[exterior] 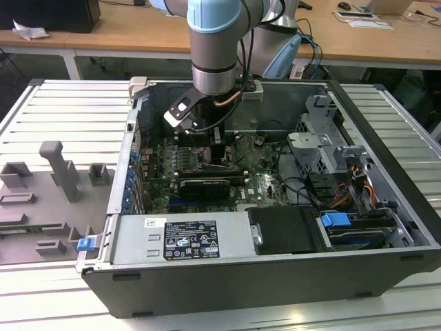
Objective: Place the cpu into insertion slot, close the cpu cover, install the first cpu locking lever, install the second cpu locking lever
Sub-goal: 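Place the cpu into insertion slot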
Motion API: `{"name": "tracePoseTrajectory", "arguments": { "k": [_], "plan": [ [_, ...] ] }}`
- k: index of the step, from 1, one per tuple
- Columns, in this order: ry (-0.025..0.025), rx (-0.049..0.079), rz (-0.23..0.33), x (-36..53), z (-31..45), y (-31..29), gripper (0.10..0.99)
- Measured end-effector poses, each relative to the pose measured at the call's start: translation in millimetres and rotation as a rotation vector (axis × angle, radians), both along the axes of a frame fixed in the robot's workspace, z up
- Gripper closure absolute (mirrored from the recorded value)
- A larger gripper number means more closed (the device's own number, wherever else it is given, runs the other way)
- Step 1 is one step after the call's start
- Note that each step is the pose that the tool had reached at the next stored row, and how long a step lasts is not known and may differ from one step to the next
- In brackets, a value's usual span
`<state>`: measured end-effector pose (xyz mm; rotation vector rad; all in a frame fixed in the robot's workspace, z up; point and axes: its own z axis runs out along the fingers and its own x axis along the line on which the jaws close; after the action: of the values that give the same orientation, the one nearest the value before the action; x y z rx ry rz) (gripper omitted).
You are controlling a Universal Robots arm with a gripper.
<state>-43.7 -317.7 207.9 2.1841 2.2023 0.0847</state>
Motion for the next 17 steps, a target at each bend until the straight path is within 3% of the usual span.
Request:
{"name": "tracePoseTrajectory", "arguments": {
  "k": [17],
  "plan": [
    [0.0000,0.000,-0.001,0.0,-6.3,0.5,0.549]
  ]
}}
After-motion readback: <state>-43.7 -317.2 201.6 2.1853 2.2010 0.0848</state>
